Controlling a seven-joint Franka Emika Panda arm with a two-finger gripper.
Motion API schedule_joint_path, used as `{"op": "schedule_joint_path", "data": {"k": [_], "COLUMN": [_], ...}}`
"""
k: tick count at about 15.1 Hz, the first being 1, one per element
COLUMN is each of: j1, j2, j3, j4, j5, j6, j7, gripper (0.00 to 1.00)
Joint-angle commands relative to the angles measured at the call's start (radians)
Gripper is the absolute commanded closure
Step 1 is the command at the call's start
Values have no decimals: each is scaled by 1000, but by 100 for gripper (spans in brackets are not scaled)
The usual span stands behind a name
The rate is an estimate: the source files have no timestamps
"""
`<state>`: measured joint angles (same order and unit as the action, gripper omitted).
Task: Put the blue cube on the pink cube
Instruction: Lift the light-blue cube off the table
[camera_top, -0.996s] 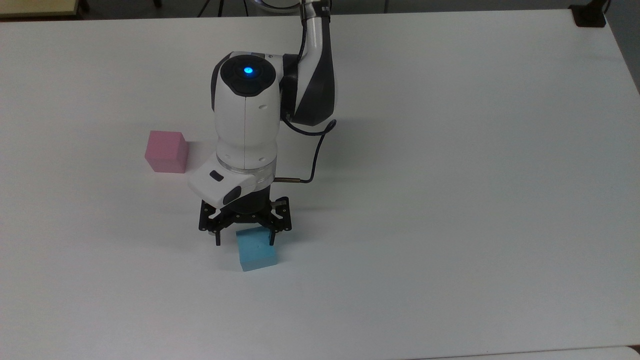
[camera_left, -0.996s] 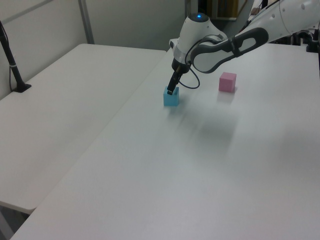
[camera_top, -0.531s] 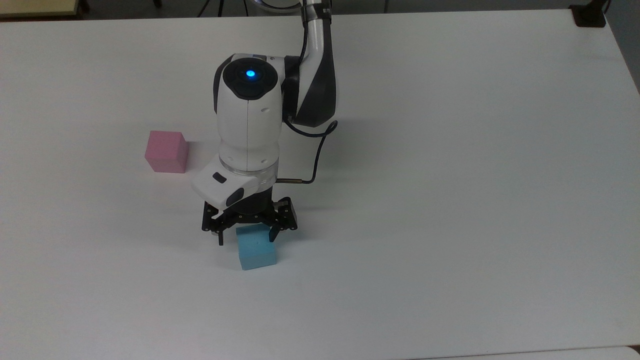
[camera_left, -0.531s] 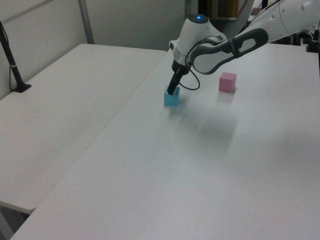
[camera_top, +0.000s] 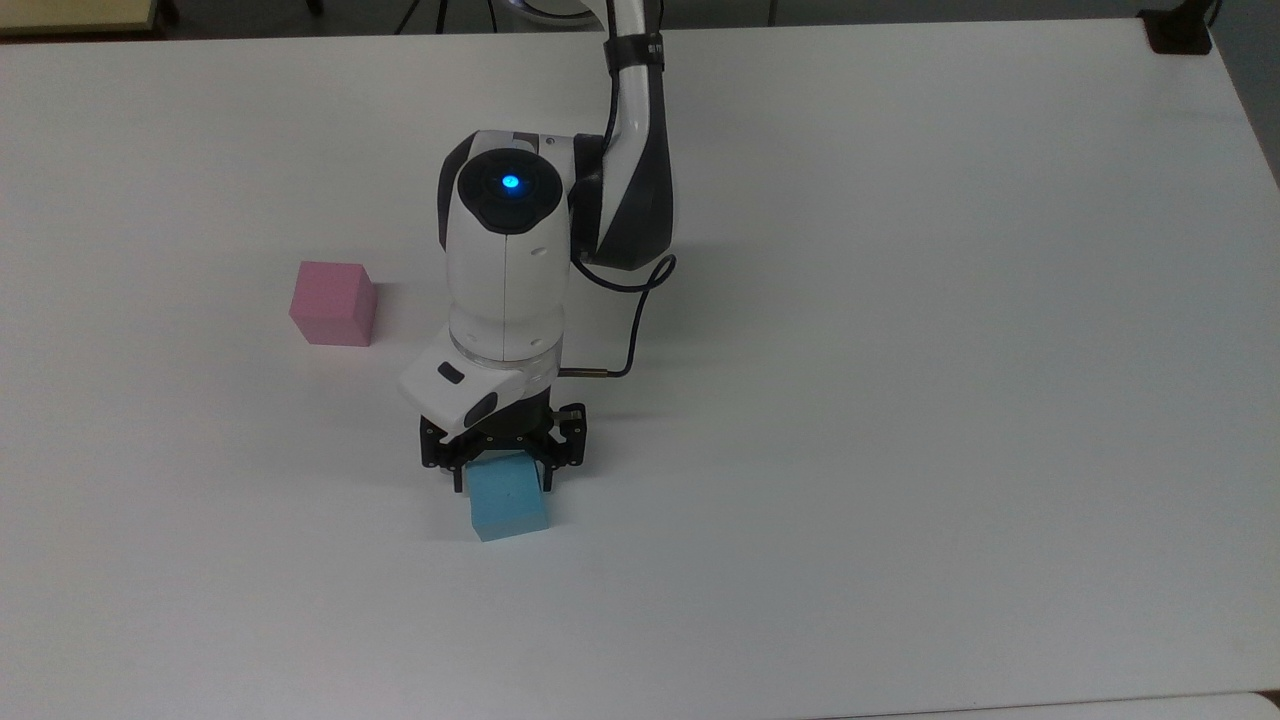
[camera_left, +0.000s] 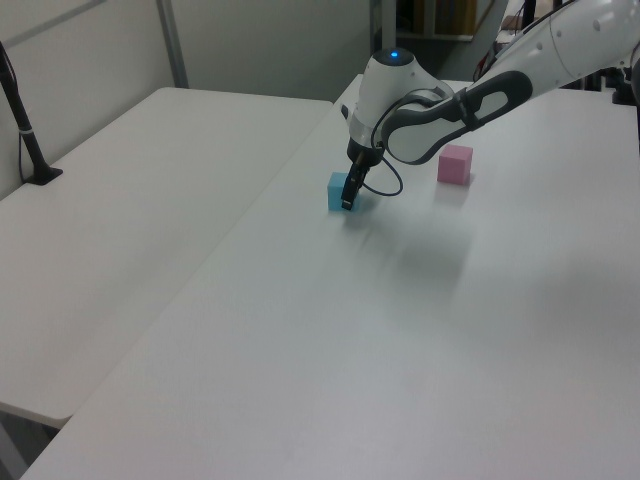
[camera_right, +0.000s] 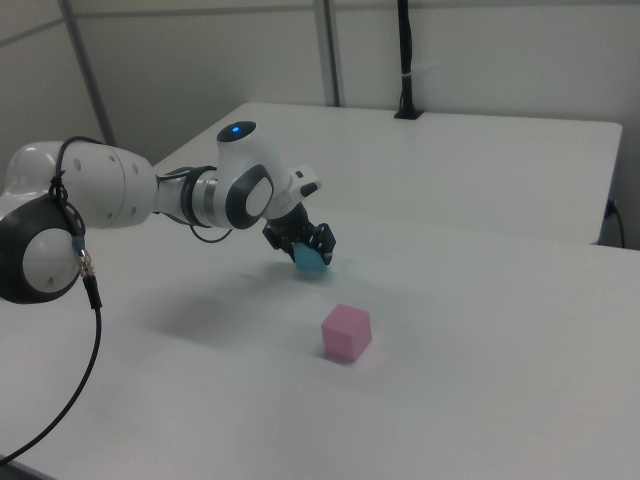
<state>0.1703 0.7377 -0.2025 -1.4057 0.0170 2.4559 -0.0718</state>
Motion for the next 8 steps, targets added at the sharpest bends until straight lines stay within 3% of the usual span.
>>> {"op": "schedule_joint_path", "data": {"k": [1,2,5,8], "j1": [14,14,6,-23], "j2": [-12,-15,-96,-286], "j3": [-3,-3,-3,-3], "j4": [-10,-7,-21,-189], "j5": [-2,-2,1,3], "j6": [14,12,3,-5], "j7": [24,32,26,-5], "gripper": [94,99,99,98]}}
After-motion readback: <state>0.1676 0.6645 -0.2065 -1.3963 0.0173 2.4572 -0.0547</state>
